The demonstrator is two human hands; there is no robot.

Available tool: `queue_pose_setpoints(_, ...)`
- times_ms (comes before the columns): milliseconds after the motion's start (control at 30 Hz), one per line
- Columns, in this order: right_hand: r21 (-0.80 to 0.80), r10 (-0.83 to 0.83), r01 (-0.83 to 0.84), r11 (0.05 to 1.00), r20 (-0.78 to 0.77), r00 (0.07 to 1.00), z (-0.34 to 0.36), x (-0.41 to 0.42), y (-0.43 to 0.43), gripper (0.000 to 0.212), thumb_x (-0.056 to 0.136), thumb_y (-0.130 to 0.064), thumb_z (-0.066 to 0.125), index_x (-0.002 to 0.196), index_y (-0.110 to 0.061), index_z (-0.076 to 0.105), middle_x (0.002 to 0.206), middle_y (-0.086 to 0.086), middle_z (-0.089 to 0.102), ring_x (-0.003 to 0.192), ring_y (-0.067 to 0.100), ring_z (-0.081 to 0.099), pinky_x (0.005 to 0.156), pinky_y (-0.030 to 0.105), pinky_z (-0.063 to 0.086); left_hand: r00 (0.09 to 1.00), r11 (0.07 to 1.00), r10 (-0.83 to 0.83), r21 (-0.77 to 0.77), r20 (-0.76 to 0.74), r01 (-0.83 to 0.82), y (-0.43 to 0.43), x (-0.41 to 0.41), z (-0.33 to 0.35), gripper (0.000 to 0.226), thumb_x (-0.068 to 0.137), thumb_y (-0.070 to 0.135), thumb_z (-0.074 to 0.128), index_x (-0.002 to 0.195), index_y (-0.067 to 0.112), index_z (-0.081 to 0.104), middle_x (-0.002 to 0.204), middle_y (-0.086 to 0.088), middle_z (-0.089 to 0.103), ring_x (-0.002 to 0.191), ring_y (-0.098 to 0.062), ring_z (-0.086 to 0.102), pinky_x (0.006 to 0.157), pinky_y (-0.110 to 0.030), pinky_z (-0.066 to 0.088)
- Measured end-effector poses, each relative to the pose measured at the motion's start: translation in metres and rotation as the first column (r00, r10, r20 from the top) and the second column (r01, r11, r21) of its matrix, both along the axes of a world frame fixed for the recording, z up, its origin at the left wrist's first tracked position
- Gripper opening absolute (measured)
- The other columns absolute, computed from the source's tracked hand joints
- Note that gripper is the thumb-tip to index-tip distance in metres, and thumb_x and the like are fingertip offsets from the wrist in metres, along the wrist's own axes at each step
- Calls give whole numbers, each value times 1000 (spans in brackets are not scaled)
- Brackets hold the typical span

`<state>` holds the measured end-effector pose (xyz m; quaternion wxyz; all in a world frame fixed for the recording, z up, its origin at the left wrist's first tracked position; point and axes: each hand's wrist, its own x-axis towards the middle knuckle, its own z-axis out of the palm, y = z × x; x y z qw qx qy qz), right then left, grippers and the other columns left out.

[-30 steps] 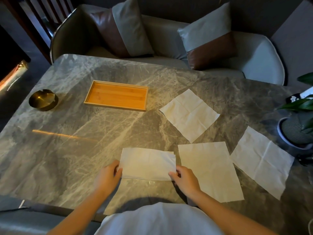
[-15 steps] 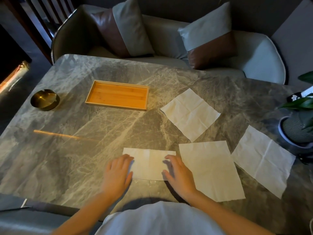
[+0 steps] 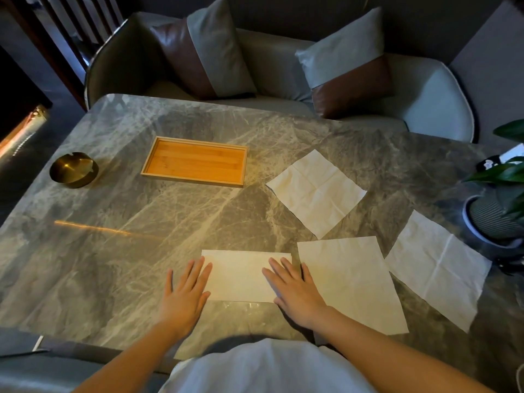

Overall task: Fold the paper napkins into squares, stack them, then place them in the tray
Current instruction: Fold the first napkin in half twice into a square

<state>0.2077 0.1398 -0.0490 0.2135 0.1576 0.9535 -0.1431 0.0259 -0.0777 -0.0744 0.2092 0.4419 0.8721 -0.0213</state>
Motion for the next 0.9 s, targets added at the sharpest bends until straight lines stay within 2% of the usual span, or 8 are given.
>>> queue_pose_setpoints(167, 1, -43, 43, 999, 1, 999, 2, -4, -4, 67, 98, -33, 45, 151, -29, 5, 162, -6, -6, 149, 22, -7, 116, 57, -3, 993, 997, 51, 55, -108, -45, 3, -5, 26, 78, 94, 49, -5, 139, 7, 42, 147, -13, 42, 134, -33, 40, 105, -61, 29)
queue_pose_setpoints(267, 17, -104, 104, 994, -7, 995, 4, -7, -10, 69, 96, -39, 47, 151, -27, 8, 162, -5, -2, 148, 23, -1, 116, 57, 0, 993, 984, -34, 172, -113, 54, 15, 4, 31, 55, 94, 42, 20, 129, 13, 52, 134, -10, 55, 118, -31, 57, 104, -51, 29)
queue_pose_setpoints(333, 31, -143, 143, 989, -27, 989, 6, -8, -16, 70, 94, -44, 49, 150, -26, 12, 160, -3, 6, 146, 25, 8, 116, 55, 7, 997, 967, -63, 244, -49, 73, 26, 14, 29, 45, 91, 38, 31, 128, 20, 49, 127, -2, 57, 113, -25, 58, 100, -41, 29)
queue_pose_setpoints(400, 27, -172, 174, 984, -58, 983, 9, -11, -21, 65, 92, -48, 49, 146, -26, 20, 154, -1, 20, 139, 26, 22, 112, 48, 20, 999, 976, -36, 215, 39, 26, 37, 23, 26, 45, 93, 40, 37, 135, 24, 40, 131, 4, 52, 118, -20, 51, 99, -39, 32)
queue_pose_setpoints(533, -174, -229, 206, 963, -128, 965, 19, -16, -16, 32, 98, -33, 42, 127, -22, 47, 128, 0, 53, 113, 22, 52, 98, 40, 40, 994, 986, 18, 160, 104, -35, 51, 21, 18, 56, 95, 46, 32, 146, 26, 20, 149, 5, 33, 137, -17, 31, 107, -39, 25)
queue_pose_setpoints(667, -202, -58, 29, 979, -142, 988, 20, -9, -4, 29, 91, -23, 53, 120, -23, 55, 116, -2, 56, 112, 18, 47, 96, 36, 37, 989, 992, -91, 100, 120, 79, 50, 8, 15, 58, 98, 39, 32, 150, 25, 9, 160, 5, 6, 147, -15, 4, 117, -45, 5)
queue_pose_setpoints(800, -198, 8, -35, 980, -134, 991, 10, 0, -2, 45, 79, -28, 68, 122, -27, 52, 119, -5, 46, 113, 14, 37, 96, 32, 32, 983, 946, -80, 322, 166, 23, 44, 3, 20, 43, 95, 22, 37, 137, 19, 42, 145, -2, 44, 130, -24, 42, 110, -38, 28)
queue_pose_setpoints(900, -187, -31, -1, 982, -165, 986, 6, -1, -7, 40, 80, -28, 67, 118, -27, 52, 117, -5, 46, 111, 15, 40, 96, 32, 35, 985, 956, -64, 291, 160, 15, 34, 2, 18, 42, 95, 19, 39, 137, 22, 42, 141, 2, 47, 125, -21, 45, 109, -33, 29)
